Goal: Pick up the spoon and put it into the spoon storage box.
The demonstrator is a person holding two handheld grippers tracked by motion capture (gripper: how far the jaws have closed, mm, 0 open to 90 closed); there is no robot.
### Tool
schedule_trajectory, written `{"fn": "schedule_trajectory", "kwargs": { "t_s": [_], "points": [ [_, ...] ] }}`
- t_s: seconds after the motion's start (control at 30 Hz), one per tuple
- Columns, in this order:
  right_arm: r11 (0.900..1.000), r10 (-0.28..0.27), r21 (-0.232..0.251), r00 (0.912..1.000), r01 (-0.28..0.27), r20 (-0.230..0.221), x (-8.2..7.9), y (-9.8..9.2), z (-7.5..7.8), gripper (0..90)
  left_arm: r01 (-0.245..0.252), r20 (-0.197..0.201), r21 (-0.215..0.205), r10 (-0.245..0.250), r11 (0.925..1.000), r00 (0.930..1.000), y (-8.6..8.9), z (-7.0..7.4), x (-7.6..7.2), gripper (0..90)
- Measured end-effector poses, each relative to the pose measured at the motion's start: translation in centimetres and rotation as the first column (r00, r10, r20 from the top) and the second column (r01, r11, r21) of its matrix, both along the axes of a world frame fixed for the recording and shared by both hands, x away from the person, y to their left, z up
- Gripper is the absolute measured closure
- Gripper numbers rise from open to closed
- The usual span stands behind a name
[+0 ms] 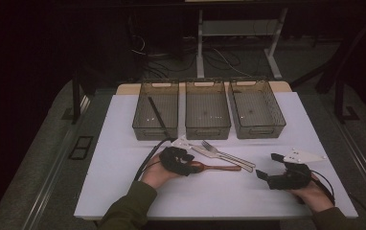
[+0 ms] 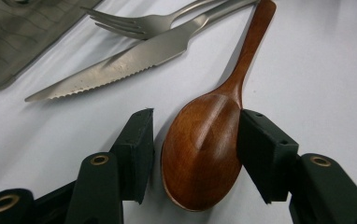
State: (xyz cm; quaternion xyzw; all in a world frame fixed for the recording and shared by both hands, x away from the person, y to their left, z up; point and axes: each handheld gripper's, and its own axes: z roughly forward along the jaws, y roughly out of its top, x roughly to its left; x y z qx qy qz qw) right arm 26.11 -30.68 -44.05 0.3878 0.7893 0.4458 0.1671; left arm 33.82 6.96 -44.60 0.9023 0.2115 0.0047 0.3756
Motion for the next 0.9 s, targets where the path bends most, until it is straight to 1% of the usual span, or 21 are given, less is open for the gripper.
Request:
{"fn": "schedule_trajectory", "kwargs": {
  "t_s": [0.17, 0.2, 0.23, 0.27, 0.33, 0.4, 0.47, 0.5, 0.53, 0.57, 0.67, 0.8, 0.87, 0.9],
  "points": [
    [1.000, 0.000, -0.003, 1.0000, 0.000, 0.001, 0.0, 0.0, 0.0, 11.1, 0.006, 0.005, -0.001, -0.006, 1.0000, 1.0000, 0.0, 0.0, -0.2, 47.2],
    [1.000, 0.000, -0.004, 1.0000, 0.000, 0.002, 0.0, 0.0, 0.0, 11.1, 0.006, 0.004, -0.001, -0.006, 1.0000, 1.0000, 0.0, 0.0, -0.3, 47.8],
    [1.000, -0.001, -0.004, 1.0000, 0.001, 0.001, 0.0, 0.0, 0.0, 11.1, -0.001, -0.006, -0.002, 0.001, 1.0000, 1.0000, 0.0, 0.0, -0.4, 48.3],
    [1.000, -0.001, -0.003, 1.0000, 0.001, 0.002, 0.0, 0.0, 0.0, 11.1, 0.016, 0.010, 0.005, -0.016, 0.9999, 0.9998, 0.1, 0.0, -0.4, 49.1],
    [1.000, -0.001, -0.003, 1.0000, 0.001, 0.003, 0.0, 0.0, 0.0, 11.1, 0.008, 0.002, 0.007, -0.008, 0.9999, 1.0000, 0.0, 0.0, -0.7, 50.3],
    [1.000, -0.001, -0.005, 1.0000, 0.001, 0.002, 0.0, 0.0, 0.0, 11.1, 0.026, 0.023, 0.017, -0.026, 0.9995, 0.9994, -0.1, 0.1, -0.7, 52.4],
    [1.000, -0.001, -0.004, 1.0000, 0.001, 0.003, 0.0, 0.0, 0.0, 11.1, 0.020, 0.019, 0.021, -0.020, 0.9996, 0.9996, -0.2, 0.1, -1.0, 53.6],
    [1.000, 0.000, -0.004, 1.0000, 0.000, 0.003, 0.0, 0.0, 0.0, 11.1, 0.035, 0.035, 0.030, -0.036, 0.9989, 0.9987, -0.1, 0.2, -1.0, 54.7],
    [1.000, -0.002, -0.004, 1.0000, 0.002, 0.003, 0.0, 0.0, 0.0, 11.1, 0.033, 0.039, 0.029, -0.035, 0.9990, 0.9987, -0.1, 0.2, -1.1, 55.9],
    [1.000, -0.002, -0.005, 1.0000, 0.002, 0.003, 0.0, 0.0, 0.0, 11.1, 0.025, 0.031, 0.029, -0.026, 0.9993, 0.9992, -0.1, 0.2, -1.3, 57.0],
    [1.000, -0.002, -0.004, 1.0000, 0.002, 0.002, 0.0, 0.0, 0.0, 11.1, 0.031, 0.044, 0.035, -0.032, 0.9989, 0.9985, -0.1, 0.3, -1.5, 59.3],
    [1.000, -0.003, -0.004, 1.0000, 0.003, 0.002, 0.0, 0.0, 0.0, 11.1, 0.048, 0.065, 0.046, -0.051, 0.9978, 0.9966, -0.2, 0.4, -1.8, 61.0],
    [1.000, -0.003, -0.004, 1.0000, 0.003, 0.002, 0.0, 0.0, 0.0, 11.1, 0.059, 0.084, 0.054, -0.064, 0.9968, 0.9944, -0.3, 0.4, -2.1, 62.6],
    [1.000, -0.003, -0.004, 1.0000, 0.003, 0.002, 0.0, 0.0, 0.0, 11.1, 0.057, 0.090, 0.052, -0.062, 0.9970, 0.9940, -0.3, 0.5, -2.3, 63.6]
  ]
}}
